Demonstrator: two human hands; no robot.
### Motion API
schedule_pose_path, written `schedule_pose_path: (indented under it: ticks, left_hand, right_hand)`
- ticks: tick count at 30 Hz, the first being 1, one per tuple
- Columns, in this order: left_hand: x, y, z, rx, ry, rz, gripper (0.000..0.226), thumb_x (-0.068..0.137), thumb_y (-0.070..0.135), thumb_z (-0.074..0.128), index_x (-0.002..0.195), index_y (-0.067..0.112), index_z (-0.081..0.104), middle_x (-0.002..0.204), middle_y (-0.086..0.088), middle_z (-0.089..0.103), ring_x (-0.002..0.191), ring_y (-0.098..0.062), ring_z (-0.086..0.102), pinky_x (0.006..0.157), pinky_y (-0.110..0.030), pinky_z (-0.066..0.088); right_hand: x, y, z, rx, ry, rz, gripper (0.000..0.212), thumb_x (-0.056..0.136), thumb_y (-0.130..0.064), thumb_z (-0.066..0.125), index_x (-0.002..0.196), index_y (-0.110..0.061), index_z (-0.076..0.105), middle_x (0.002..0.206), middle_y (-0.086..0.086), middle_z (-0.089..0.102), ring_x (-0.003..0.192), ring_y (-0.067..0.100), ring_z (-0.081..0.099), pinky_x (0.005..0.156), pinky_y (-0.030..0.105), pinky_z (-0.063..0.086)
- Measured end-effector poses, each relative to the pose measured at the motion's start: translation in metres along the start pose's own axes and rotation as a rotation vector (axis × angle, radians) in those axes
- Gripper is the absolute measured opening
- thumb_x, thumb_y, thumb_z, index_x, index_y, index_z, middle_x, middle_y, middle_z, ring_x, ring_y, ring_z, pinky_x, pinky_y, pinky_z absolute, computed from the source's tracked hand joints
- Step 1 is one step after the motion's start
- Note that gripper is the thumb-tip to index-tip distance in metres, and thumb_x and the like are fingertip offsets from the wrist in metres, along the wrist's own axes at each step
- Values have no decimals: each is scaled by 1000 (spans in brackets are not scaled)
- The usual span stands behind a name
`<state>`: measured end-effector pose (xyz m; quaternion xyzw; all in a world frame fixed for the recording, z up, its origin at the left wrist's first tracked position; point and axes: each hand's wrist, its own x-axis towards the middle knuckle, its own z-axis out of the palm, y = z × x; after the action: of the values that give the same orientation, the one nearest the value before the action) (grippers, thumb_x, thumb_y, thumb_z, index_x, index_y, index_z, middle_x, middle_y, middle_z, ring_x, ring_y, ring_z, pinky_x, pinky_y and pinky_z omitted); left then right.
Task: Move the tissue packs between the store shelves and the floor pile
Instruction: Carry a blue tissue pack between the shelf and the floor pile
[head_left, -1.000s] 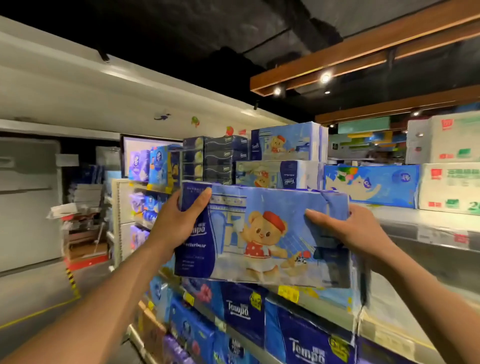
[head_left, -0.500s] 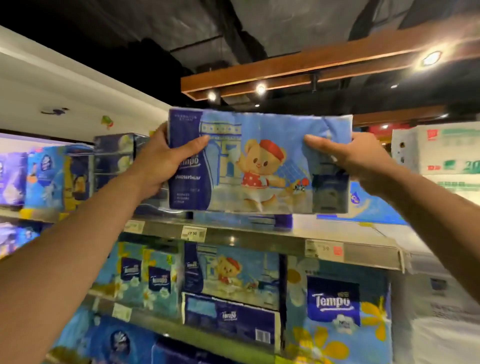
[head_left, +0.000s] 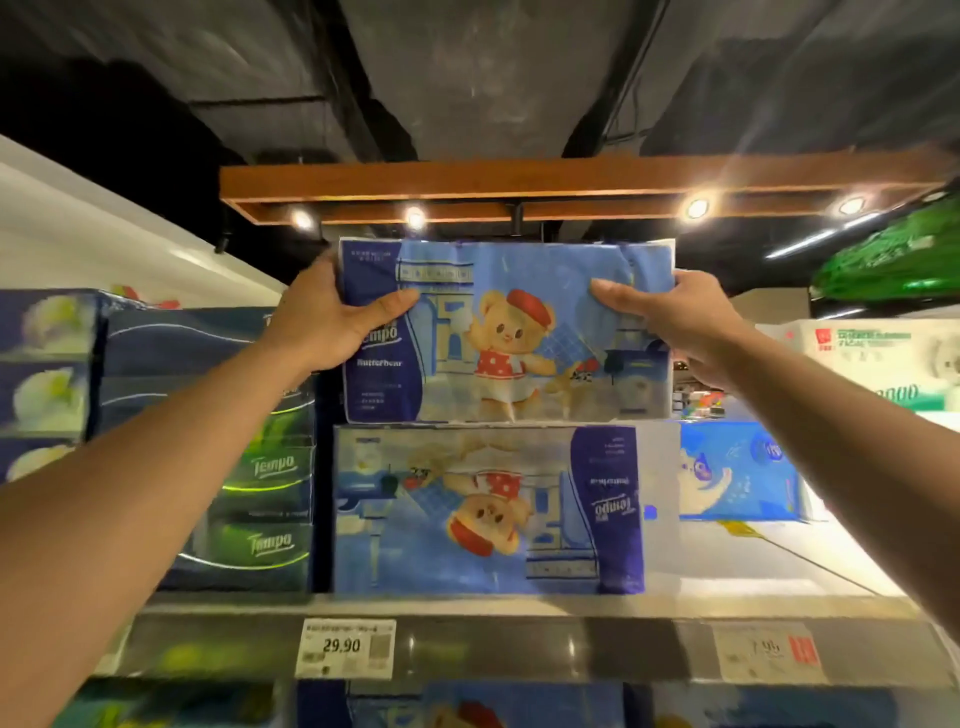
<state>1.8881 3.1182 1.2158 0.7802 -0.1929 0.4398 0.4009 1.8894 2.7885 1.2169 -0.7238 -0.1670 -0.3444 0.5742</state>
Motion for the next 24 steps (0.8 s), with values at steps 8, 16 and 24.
schedule_pose_path:
  ticks: [8,16,24]
  left_hand:
    - [32,-4,19,264,-10,47,106,78,56,76,157,24,12,153,-12,41,135,-32,48,104,-51,48]
    - [26,-5,30,622,-73,245,121,54,88,59,152,22,33,158,-14,29,147,-35,25,116,-57,31]
    - [-16,15,35,533,-68,330,125,52,86,54,155,19,29,161,-17,24,151,-37,17,120,-59,23]
  right_hand:
    - [19,14,13,-119,-20,80,67,64,-56,79,114,-14,63,108,6,73,96,23,73,90,46,59]
    - [21,23,16,-206,-109,159,99,39,-81,83,113,-17,67,106,6,75,98,29,73,90,51,59]
    - [-38,14,-3,-506,-55,36,53,80,-47,78,118,-24,51,116,-3,65,93,9,64,72,24,55]
